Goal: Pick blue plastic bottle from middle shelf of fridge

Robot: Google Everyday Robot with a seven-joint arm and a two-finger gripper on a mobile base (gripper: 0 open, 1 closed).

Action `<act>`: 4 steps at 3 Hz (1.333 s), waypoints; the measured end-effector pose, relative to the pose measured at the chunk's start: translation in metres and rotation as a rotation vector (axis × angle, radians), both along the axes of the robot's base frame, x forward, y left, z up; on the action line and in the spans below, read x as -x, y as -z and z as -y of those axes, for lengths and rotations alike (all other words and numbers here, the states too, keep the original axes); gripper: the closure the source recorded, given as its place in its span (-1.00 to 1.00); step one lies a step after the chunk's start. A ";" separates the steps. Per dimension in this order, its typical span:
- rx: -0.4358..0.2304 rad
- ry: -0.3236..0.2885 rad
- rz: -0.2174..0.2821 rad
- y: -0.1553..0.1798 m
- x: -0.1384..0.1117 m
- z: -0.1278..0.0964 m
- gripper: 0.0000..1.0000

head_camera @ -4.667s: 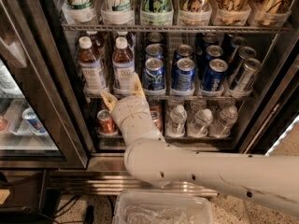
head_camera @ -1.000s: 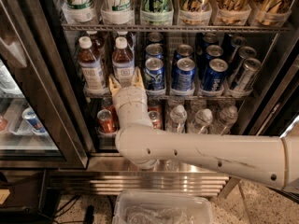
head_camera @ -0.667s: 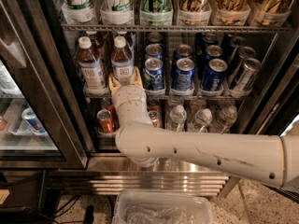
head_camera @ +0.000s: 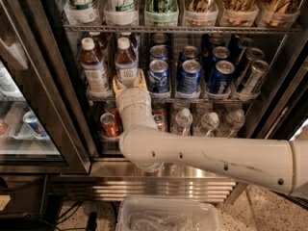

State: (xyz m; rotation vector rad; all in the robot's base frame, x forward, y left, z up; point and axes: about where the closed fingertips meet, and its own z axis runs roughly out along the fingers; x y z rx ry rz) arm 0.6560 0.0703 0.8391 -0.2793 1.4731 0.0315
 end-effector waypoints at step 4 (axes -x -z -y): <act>-0.101 0.007 0.085 -0.011 0.015 0.007 1.00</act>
Offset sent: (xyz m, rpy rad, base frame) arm -0.0066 -0.0056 0.0105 0.0762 -0.0557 0.0021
